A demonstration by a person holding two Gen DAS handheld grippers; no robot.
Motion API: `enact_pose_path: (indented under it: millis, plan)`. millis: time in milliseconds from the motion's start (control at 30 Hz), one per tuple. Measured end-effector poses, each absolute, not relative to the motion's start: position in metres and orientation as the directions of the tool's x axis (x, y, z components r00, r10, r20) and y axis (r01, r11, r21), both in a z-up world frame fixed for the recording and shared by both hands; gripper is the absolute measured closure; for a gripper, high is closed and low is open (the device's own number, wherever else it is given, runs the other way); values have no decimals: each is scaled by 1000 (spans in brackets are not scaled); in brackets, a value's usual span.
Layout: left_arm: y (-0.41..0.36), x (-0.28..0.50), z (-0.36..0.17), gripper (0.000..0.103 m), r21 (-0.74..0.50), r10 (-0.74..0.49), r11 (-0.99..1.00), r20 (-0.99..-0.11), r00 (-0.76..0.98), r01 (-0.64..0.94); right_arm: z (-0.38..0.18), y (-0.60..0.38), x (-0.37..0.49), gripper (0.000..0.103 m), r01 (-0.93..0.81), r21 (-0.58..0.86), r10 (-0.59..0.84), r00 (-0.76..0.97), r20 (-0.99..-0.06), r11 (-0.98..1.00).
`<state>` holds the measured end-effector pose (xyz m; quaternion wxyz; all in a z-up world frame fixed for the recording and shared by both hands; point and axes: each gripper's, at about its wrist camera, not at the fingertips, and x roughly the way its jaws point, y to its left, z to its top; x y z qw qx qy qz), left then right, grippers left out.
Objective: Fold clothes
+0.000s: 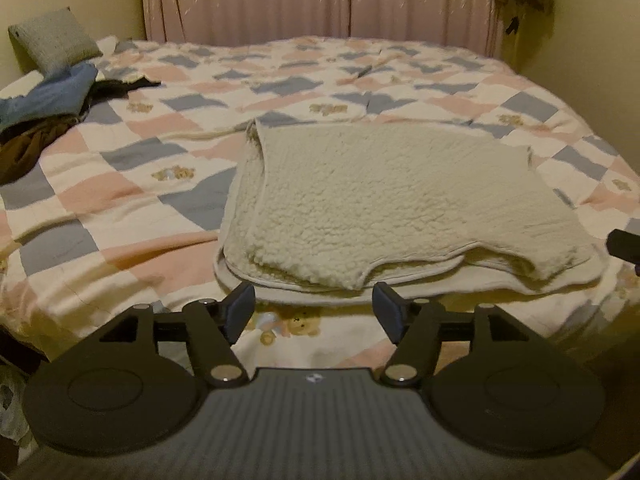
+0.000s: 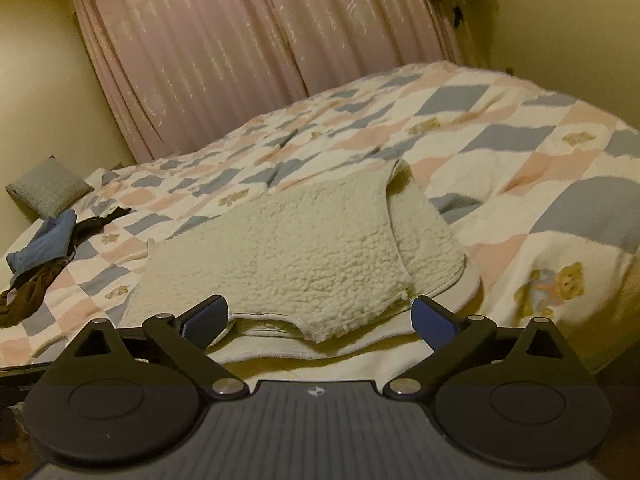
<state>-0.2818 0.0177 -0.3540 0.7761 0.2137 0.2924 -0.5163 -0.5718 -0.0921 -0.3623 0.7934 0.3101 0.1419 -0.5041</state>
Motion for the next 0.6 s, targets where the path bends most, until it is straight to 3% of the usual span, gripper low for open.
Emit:
enact_pose_path:
  millis: [367, 600]
  plan:
    - [50, -284, -346, 32, -24, -715, 373, -644, 271, 928, -351, -64, -565, 2, 904, 274, -749, 425, -508, 327]
    - [54, -240, -380, 30, -227, -702, 420, -695, 156, 879, -373, -78, -564, 2, 899, 301, -704, 437, -559, 319]
